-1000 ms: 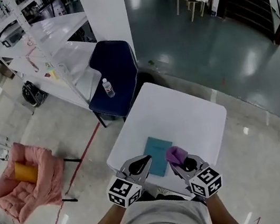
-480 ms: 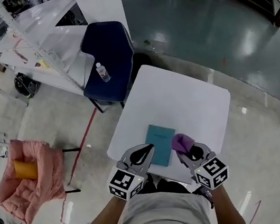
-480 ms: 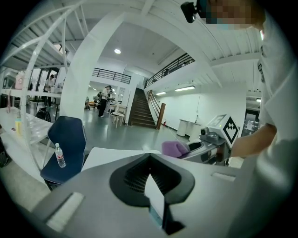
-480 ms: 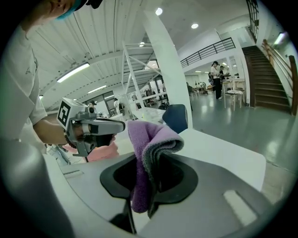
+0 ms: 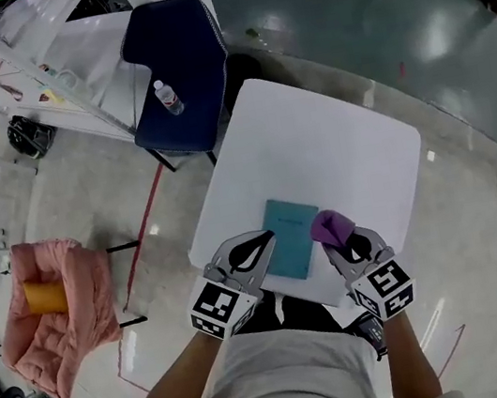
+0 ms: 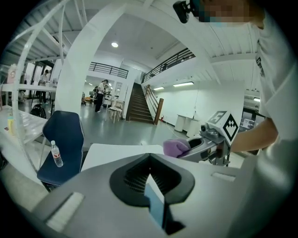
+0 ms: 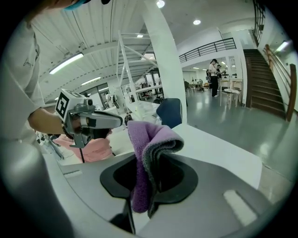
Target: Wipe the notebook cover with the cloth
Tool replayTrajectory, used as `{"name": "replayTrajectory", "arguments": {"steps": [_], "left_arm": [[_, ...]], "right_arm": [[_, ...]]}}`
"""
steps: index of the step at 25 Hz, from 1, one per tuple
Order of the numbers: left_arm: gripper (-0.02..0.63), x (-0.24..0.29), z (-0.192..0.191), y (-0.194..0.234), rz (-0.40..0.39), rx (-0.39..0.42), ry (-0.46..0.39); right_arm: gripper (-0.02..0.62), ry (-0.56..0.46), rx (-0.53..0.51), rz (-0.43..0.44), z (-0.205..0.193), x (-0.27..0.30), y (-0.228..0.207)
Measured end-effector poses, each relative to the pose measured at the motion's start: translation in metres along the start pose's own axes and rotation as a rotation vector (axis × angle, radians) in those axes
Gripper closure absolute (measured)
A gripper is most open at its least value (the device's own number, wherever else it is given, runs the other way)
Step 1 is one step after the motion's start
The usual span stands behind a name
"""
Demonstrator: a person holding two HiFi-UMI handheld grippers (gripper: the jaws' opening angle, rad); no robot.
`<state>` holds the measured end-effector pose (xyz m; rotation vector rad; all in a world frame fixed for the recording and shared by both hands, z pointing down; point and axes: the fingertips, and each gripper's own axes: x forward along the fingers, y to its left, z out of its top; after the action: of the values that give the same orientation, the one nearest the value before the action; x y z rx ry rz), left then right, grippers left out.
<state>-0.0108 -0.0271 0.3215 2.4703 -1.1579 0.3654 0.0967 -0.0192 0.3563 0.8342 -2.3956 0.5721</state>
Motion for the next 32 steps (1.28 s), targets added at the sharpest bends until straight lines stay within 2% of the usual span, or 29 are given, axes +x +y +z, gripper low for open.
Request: {"name": "replayTrajectory", "arguments": {"steps": [11, 19, 32], "left_arm": [[0.606, 0.023, -0.024, 0.026, -0.018, -0.004, 0.037], [0.606, 0.037, -0.043, 0.040, -0.036, -0.004, 0.048], [0.606, 0.058, -0.085, 0.060, -0.035, -0.054, 0.070]], "right_arm": [[0.488, 0.082, -0.047, -0.048, -0.014, 0.035, -0.024], [0.487, 0.156, -0.077, -0.049, -0.040, 0.065, -0.036], [0.488, 0.224, -0.122, -0.037, -0.070, 0.103, -0.047]]}}
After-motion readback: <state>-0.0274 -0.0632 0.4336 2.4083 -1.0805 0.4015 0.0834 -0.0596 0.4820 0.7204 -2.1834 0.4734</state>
